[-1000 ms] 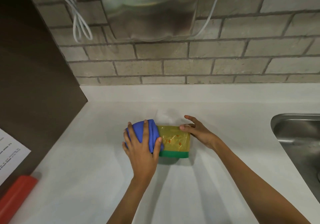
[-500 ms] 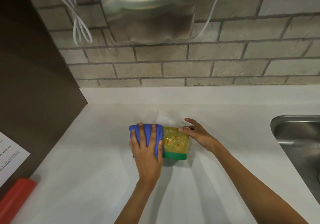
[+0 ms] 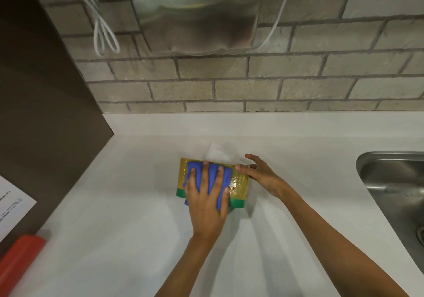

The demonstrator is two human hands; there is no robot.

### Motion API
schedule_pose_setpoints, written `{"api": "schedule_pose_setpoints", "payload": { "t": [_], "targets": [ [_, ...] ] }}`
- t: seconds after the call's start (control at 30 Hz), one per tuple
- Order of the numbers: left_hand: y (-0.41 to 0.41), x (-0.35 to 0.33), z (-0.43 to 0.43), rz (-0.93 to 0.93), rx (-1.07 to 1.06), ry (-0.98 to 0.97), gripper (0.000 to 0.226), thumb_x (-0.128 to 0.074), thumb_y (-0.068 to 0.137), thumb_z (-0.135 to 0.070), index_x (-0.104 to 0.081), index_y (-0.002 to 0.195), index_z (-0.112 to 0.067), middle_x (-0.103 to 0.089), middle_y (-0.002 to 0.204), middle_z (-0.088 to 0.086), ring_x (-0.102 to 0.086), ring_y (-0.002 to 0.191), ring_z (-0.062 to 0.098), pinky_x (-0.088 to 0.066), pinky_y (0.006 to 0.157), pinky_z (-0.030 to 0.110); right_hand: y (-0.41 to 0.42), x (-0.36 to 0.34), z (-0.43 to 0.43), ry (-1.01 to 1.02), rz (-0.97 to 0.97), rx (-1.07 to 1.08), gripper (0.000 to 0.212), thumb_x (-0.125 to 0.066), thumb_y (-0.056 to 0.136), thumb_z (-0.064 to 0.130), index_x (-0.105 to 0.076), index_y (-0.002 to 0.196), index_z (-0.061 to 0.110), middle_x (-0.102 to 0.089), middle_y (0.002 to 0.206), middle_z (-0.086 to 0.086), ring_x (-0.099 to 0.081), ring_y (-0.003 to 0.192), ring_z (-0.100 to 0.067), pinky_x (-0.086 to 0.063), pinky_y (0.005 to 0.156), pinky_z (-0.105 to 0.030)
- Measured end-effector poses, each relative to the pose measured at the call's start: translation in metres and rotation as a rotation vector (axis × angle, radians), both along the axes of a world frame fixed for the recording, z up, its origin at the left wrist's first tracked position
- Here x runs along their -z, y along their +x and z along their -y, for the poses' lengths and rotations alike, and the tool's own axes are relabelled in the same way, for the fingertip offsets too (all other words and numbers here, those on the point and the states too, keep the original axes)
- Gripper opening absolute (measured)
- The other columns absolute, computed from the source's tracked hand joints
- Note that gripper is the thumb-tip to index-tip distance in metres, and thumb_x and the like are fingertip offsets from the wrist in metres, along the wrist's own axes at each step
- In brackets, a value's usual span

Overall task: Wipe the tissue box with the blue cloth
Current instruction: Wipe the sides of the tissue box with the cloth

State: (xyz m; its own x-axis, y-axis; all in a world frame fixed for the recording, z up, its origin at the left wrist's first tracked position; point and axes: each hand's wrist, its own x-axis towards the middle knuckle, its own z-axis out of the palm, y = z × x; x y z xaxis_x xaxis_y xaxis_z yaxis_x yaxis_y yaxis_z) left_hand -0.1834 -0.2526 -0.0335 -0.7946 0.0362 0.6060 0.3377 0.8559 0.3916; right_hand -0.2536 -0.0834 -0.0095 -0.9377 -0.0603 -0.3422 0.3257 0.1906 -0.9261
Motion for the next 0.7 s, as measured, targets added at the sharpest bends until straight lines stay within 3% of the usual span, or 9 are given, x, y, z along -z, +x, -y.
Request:
{"api": "schedule_pose_setpoints", "payload": {
  "t": [0.13,0.33,0.43,0.5,0.63,0.7],
  "targets": [
    [0.005,0.022,0.022,-0.161,0.164,-0.197,0.038,-0.035,0.097,-0.037,-0.046,0.130,-0.022,-0.041,0.142,0.006,-0.036,0.129,0.032,-0.036,0.108,0.046,0.000,-0.001,-0.001,0.020,0.004,-0.019,0.089,-0.076,0.071,0.036,-0.028,0.144,0.020,-0.055,0.127,-0.013,-0.054,0.114,-0.022,-0.041,0.097,-0.029],
    [0.003,0.004,-0.003,-0.011,-0.064,0.142,0.047,-0.028,0.098,-0.042,-0.049,0.133,-0.017,-0.046,0.142,0.017,-0.029,0.133,0.035,-0.032,0.109,0.046,0.001,-0.004,0.006,0.047,-0.005,-0.012,0.089,-0.076,0.070,0.040,-0.029,0.143,0.022,-0.053,0.119,-0.006,-0.051,0.106,-0.017,-0.038,0.085,-0.024],
    [0.011,0.016,-0.011,-0.098,0.127,-0.058,0.042,-0.033,0.097,-0.040,-0.043,0.135,-0.023,-0.042,0.146,0.011,-0.030,0.134,0.036,-0.023,0.113,0.043,0.006,0.000,-0.002,0.053,-0.004,0.028,0.090,-0.076,0.069,0.041,-0.028,0.143,0.022,-0.056,0.119,-0.006,-0.053,0.104,-0.016,-0.038,0.083,-0.021],
    [0.016,0.031,0.004,-0.151,0.185,-0.179,0.040,-0.038,0.096,-0.037,-0.043,0.134,-0.024,-0.037,0.146,0.008,-0.031,0.134,0.035,-0.021,0.114,0.044,0.007,0.001,-0.002,0.053,-0.004,0.017,0.091,-0.077,0.068,0.039,-0.028,0.143,0.023,-0.058,0.107,0.002,-0.055,0.096,-0.009,-0.040,0.073,-0.015],
    [0.020,0.033,0.009,-0.063,-0.038,0.025,0.042,-0.028,0.099,-0.040,-0.043,0.133,-0.020,-0.038,0.144,0.014,-0.027,0.135,0.038,-0.033,0.107,0.054,0.004,-0.002,0.007,0.055,-0.009,0.003,0.093,-0.078,0.068,0.036,-0.027,0.144,0.022,-0.052,0.097,0.009,-0.053,0.094,-0.007,-0.038,0.065,-0.010],
    [0.020,0.026,-0.003,-0.054,-0.009,-0.004,0.043,-0.026,0.099,-0.041,-0.041,0.135,-0.022,-0.034,0.145,0.011,-0.026,0.136,0.038,-0.031,0.109,0.051,0.002,-0.002,0.005,0.050,-0.013,0.028,0.093,-0.078,0.068,0.037,-0.026,0.144,0.022,-0.053,0.096,0.009,-0.054,0.091,-0.004,-0.038,0.064,-0.010]
  ]
}}
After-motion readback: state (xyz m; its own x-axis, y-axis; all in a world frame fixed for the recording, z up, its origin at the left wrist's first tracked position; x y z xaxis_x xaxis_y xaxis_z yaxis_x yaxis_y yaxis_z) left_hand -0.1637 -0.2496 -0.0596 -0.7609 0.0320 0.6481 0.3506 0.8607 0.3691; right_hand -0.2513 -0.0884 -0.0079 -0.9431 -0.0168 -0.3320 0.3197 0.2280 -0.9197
